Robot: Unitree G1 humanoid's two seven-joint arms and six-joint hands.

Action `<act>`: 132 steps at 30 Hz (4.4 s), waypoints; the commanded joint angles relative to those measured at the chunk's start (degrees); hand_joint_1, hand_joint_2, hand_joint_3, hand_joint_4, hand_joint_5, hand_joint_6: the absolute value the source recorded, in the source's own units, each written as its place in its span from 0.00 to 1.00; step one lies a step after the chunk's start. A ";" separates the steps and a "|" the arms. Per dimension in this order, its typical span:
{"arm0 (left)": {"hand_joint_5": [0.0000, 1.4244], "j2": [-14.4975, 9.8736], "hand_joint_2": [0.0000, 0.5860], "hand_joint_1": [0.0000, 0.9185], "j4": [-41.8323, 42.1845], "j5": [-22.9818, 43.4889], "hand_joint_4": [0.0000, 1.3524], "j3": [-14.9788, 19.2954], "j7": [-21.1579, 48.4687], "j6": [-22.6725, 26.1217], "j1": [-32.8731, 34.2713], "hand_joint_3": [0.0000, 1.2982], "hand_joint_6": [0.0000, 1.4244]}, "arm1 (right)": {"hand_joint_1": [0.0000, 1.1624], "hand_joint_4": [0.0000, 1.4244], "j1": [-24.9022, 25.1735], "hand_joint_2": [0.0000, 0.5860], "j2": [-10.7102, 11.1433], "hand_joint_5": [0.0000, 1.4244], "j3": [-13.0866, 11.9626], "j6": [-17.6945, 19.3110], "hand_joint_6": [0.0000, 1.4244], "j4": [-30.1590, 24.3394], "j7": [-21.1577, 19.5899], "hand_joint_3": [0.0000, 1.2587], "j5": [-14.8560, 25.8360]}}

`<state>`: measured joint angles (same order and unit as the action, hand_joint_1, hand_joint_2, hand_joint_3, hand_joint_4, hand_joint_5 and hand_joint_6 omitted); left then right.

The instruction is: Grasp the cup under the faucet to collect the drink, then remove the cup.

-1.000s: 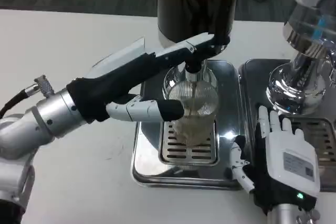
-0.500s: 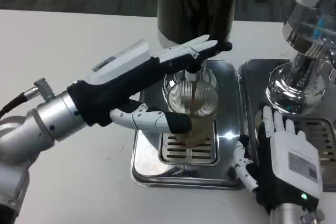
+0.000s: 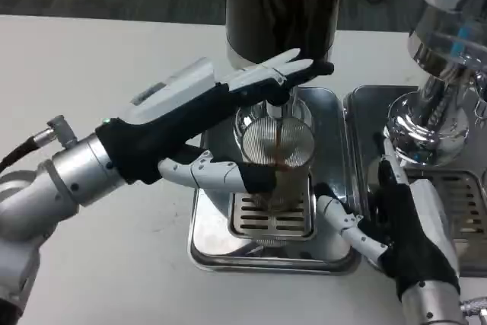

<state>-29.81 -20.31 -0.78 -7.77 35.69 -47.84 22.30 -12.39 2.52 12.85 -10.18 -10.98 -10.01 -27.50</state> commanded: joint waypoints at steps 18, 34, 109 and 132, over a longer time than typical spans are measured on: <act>0.08 -1.21 0.12 0.00 -1.87 -2.43 0.00 -1.57 0.13 -0.78 -0.08 0.08 0.05 | 0.62 0.00 6.71 0.30 0.32 0.00 -1.55 13.92 0.00 10.73 4.18 0.00 10.58; 0.08 -1.37 0.13 0.00 -1.85 -2.56 0.00 -1.46 -0.37 -0.42 -0.56 0.09 0.05 | 0.62 0.00 8.92 0.30 -0.08 0.00 -0.86 14.69 0.00 14.24 5.03 0.00 11.37; 0.00 0.98 0.27 0.00 -12.35 -3.12 0.00 15.40 -20.68 2.84 -22.36 0.07 0.00 | 0.69 0.00 15.81 0.24 -3.25 0.00 0.33 18.87 0.12 26.91 10.23 0.00 16.45; 0.00 1.33 0.27 0.00 -11.77 -2.96 0.00 15.45 -20.84 3.11 -23.49 0.08 0.00 | 0.76 0.11 17.57 0.26 -4.27 0.15 -0.21 16.20 0.29 29.05 11.82 0.00 19.07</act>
<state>-28.92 -32.64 -4.24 7.66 15.42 -44.67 -0.28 5.31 -0.92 12.00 7.99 16.12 0.21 -9.06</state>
